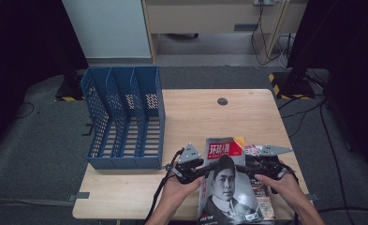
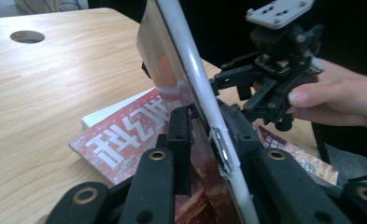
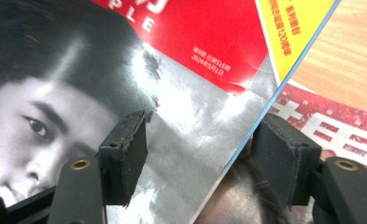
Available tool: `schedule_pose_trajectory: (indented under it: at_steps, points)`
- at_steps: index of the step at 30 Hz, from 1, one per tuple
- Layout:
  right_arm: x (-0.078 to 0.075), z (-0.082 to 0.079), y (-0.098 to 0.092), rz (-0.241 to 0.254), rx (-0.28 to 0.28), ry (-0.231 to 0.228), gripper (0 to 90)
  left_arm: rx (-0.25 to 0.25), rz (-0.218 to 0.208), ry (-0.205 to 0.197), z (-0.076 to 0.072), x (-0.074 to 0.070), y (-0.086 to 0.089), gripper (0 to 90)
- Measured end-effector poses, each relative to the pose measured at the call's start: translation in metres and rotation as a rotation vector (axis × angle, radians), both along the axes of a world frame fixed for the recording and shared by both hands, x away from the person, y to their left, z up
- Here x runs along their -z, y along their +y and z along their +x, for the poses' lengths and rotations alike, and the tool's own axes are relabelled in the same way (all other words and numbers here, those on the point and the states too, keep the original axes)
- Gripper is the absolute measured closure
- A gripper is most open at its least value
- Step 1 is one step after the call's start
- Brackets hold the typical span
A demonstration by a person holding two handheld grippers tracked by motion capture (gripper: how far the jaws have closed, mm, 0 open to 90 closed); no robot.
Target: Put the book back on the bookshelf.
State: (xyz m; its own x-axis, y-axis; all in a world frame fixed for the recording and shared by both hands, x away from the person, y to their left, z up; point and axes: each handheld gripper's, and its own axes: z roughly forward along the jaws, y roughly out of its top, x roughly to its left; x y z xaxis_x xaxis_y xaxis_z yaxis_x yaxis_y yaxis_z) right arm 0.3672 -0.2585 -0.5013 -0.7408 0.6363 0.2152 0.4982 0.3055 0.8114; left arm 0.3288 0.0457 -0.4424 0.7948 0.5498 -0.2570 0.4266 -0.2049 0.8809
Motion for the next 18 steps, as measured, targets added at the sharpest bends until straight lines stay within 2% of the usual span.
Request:
schedule_pose_trajectory:
  at_steps: [2, 4, 8, 12, 13, 15, 18]
  points:
    - [0.000, 0.000, 0.001, -0.003, 0.000, -0.010, 36.9, 0.000, -0.011, 0.008, 0.001, 0.001, 0.001, 73.9]
    - [-0.001, -0.002, 0.002, 0.000, 0.000, -0.021, 40.9, 0.002, -0.033, 0.039, 0.003, 0.003, 0.002, 68.3]
    - [-0.002, -0.004, 0.005, 0.008, -0.029, -0.037, 46.4, 0.019, -0.018, 0.076, 0.005, 0.007, -0.001, 58.1]
    - [0.004, -0.006, 0.011, -0.055, -0.057, -0.018, 46.2, 0.022, -0.028, 0.121, 0.008, 0.012, -0.002, 52.0]
    - [0.006, -0.006, 0.012, -0.061, -0.066, -0.005, 46.2, 0.026, -0.035, 0.129, 0.009, 0.014, -0.001, 51.6]
    - [0.007, -0.006, 0.013, -0.068, -0.065, -0.012, 46.4, 0.028, -0.036, 0.133, 0.009, 0.015, -0.002, 50.5]
    - [0.008, -0.006, 0.014, -0.066, -0.061, -0.011, 46.2, 0.015, -0.022, 0.144, 0.011, 0.017, -0.002, 50.6]
